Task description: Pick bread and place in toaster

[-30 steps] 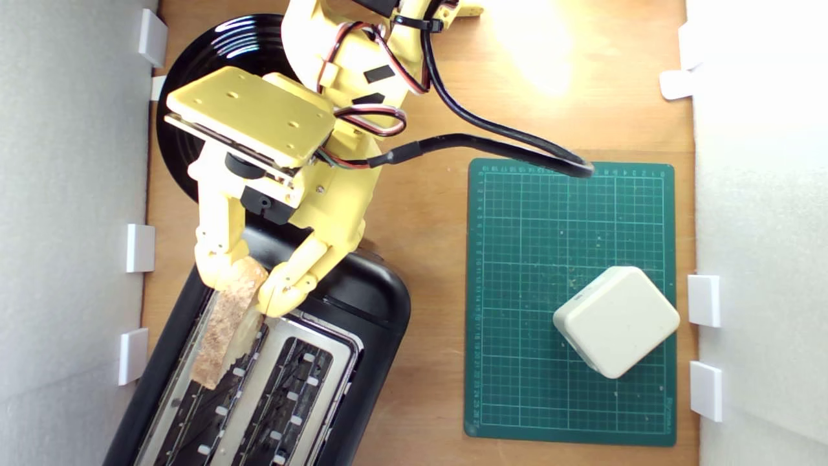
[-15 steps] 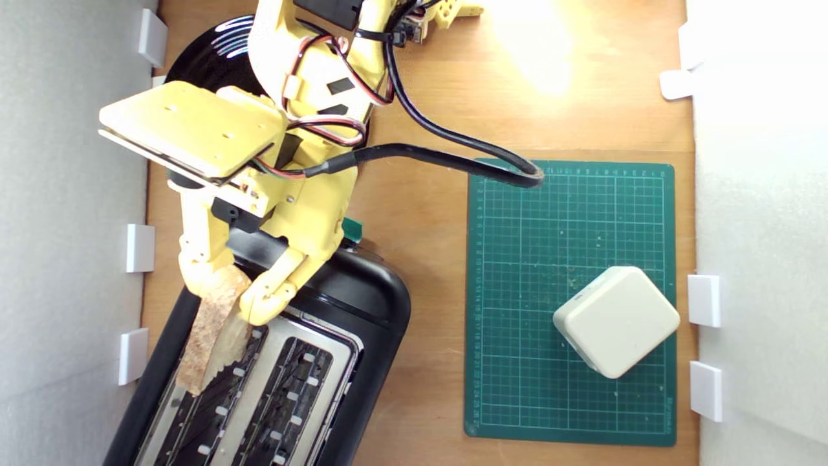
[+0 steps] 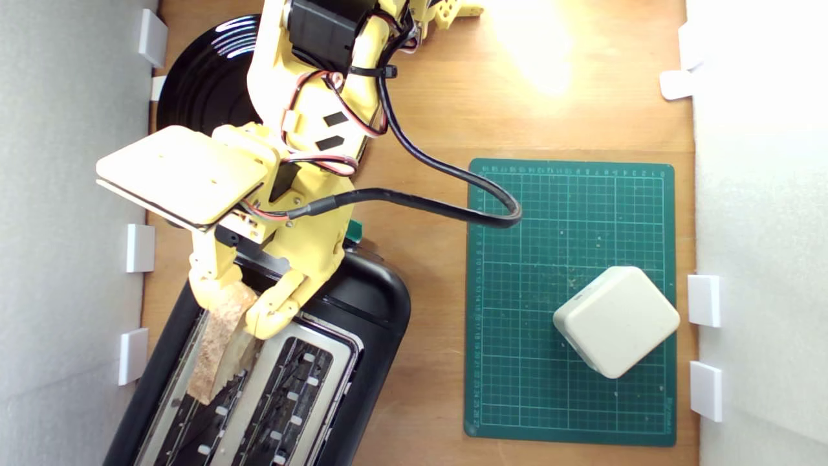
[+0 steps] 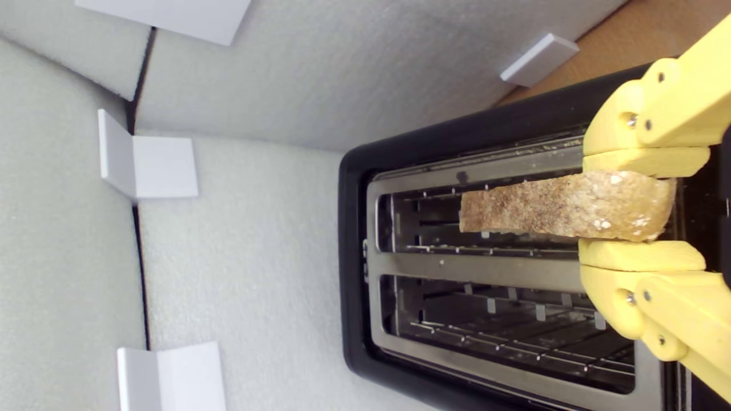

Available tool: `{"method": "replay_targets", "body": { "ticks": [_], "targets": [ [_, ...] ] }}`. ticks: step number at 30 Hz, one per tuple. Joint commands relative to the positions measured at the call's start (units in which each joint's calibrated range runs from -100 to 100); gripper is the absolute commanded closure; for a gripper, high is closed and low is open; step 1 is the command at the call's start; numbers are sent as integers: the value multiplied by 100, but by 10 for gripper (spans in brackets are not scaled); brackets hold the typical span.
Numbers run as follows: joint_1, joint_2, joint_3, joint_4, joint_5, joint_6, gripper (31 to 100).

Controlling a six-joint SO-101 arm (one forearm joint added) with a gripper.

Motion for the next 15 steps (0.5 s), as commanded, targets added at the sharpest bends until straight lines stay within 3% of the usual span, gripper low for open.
{"method": "replay_targets", "body": {
  "ticks": [1,15],
  "targets": [
    [-48,219,-174,-57,4,10,736],
    [-56,759,-156,-57,-431,-16,729]
  ]
}}
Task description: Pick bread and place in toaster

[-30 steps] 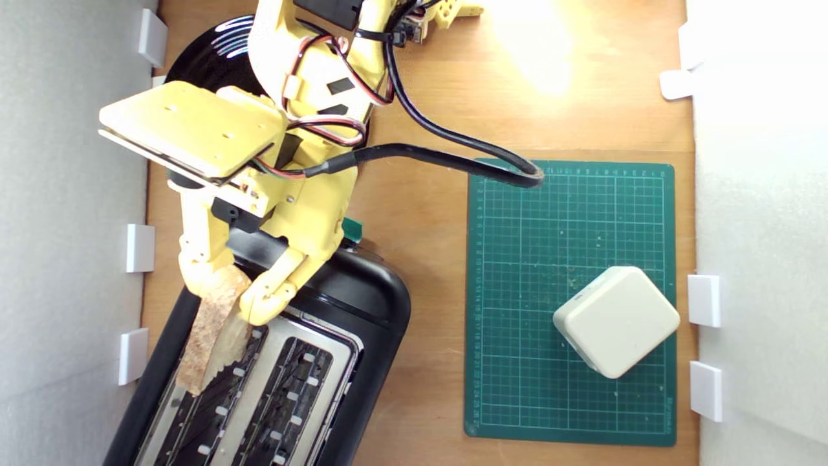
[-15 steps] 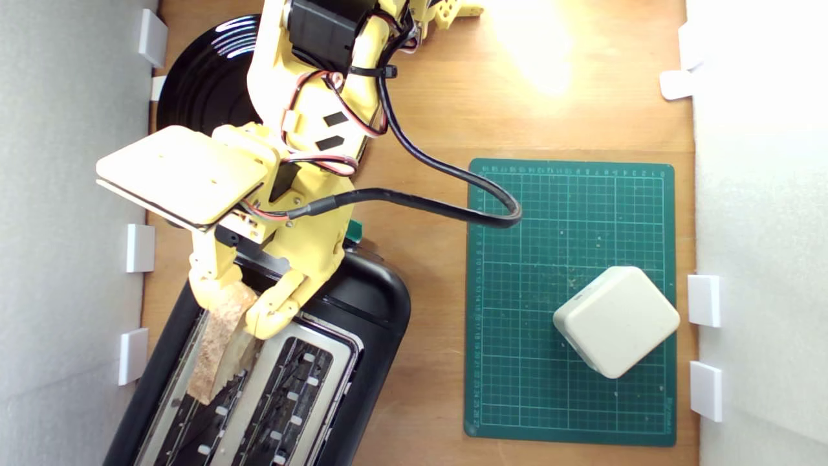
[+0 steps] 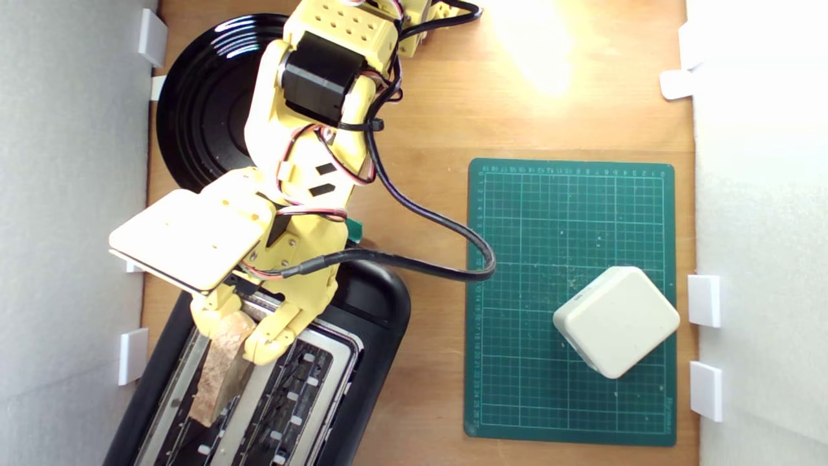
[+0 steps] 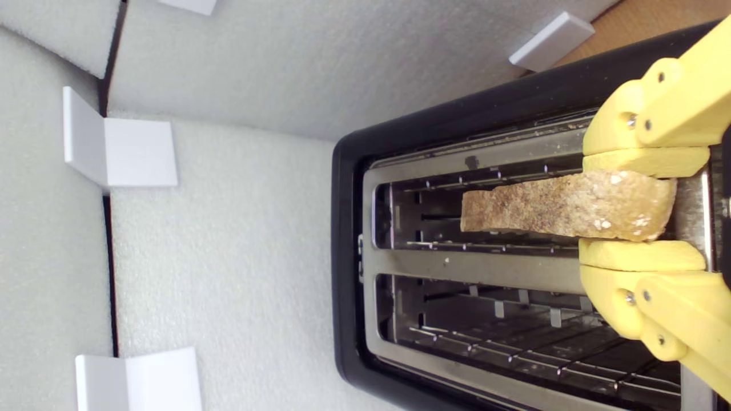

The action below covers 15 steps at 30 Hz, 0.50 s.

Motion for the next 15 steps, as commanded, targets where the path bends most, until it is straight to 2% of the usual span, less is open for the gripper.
{"method": "replay_targets", "body": {
  "ticks": [1,4,9,15],
  "targets": [
    [-56,29,-63,-48,1,-16,728],
    [-56,-30,-63,-48,9,-63,707],
    [-40,-63,-72,-48,18,47,544],
    [-48,-279,-72,-48,18,126,503]
  ]
}}
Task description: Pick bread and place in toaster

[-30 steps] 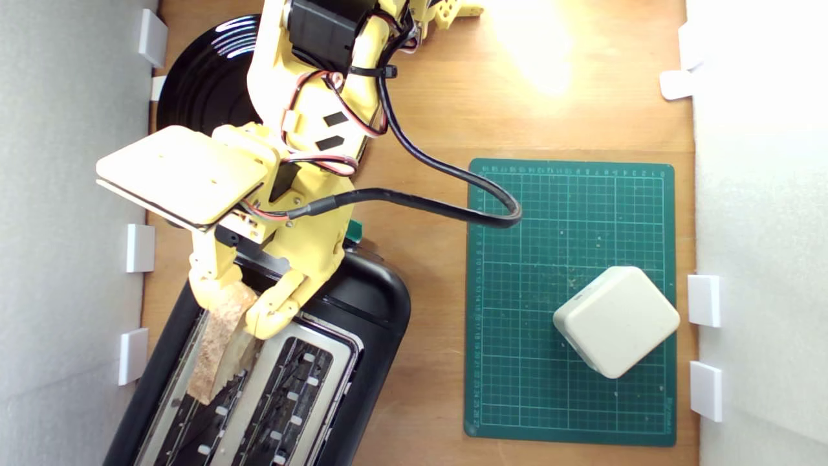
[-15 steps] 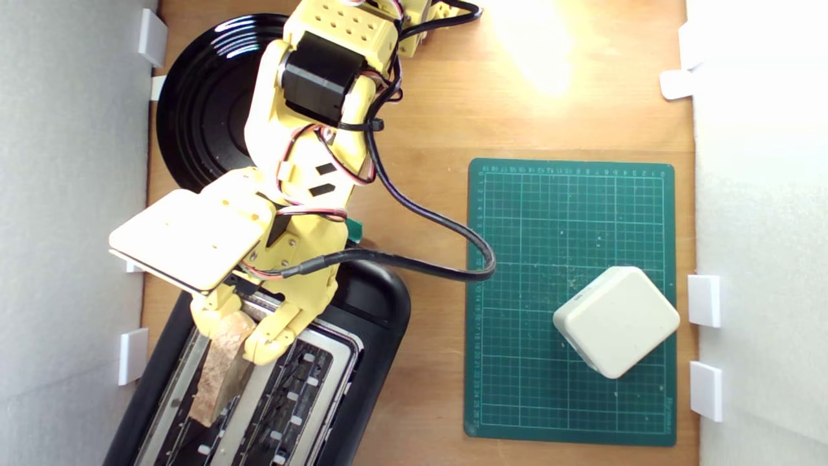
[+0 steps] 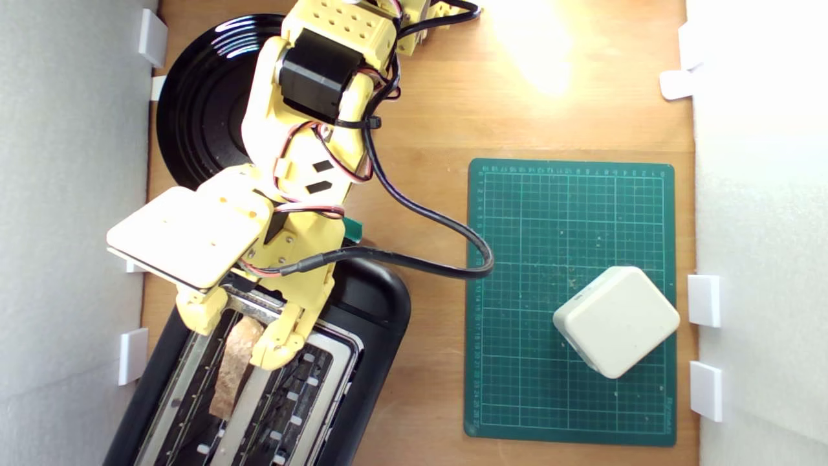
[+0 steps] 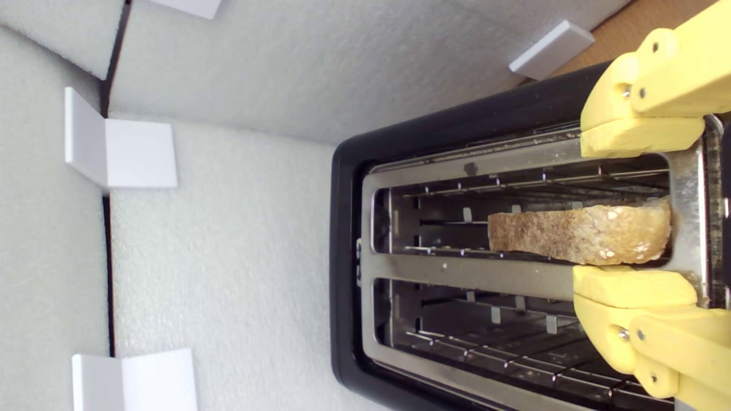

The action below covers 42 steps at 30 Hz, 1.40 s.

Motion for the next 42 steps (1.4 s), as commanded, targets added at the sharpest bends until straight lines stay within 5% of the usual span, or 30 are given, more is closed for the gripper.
{"method": "replay_targets", "body": {
  "ticks": [1,14,18,29,34,39,42],
  "targets": [
    [-65,-262,-54,-48,18,48,505],
    [-57,-1759,10,-75,9,-4,509],
    [-73,-2383,55,-311,18,-308,509],
    [-1411,-3731,808,-48,27,-2207,509],
    [-1628,-4380,1734,-48,27,-3253,509],
    [-1967,-5096,3151,-138,18,-3389,518],
    [-2120,-5603,4004,-138,18,-3384,584]
  ]
}}
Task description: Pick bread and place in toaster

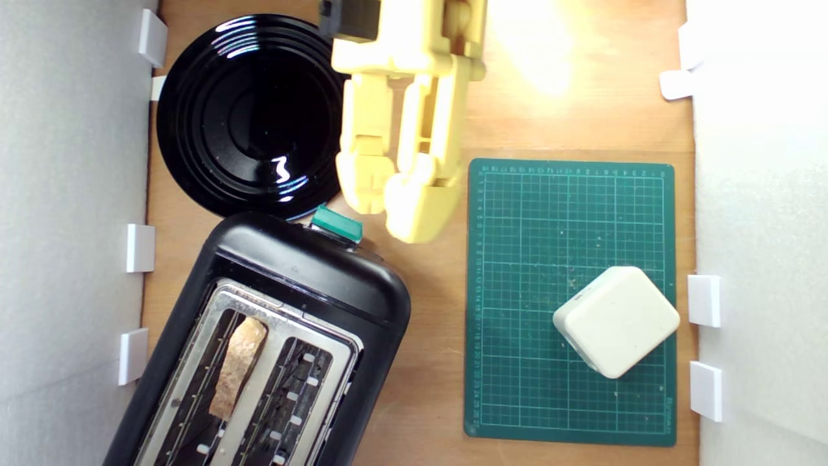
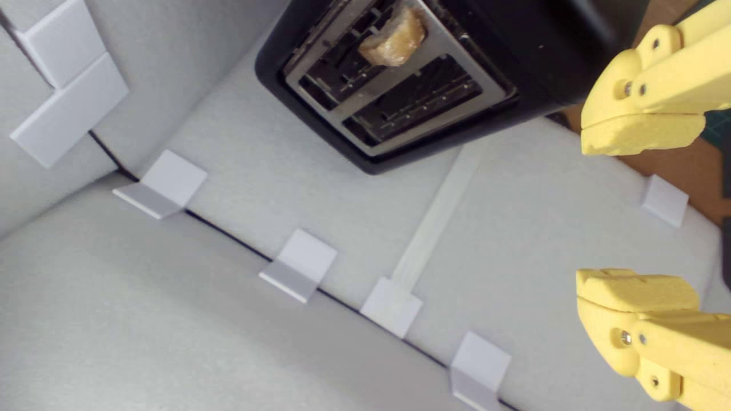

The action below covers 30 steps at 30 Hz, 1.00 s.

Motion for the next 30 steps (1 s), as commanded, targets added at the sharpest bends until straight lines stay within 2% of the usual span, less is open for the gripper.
{"method": "replay_targets", "body": {
  "ticks": [1,4,11,17,24,30],
  "targets": [
    [-191,-813,1003,39,-50,-26,608],
    [-385,-1338,1775,39,-41,100,660],
    [-675,-2710,3836,57,-50,294,725],
    [-860,-3917,5352,21,-41,451,835],
    [-876,-4699,6550,21,-50,456,922],
    [-876,-5348,7558,12,-58,581,944]
  ]
}}
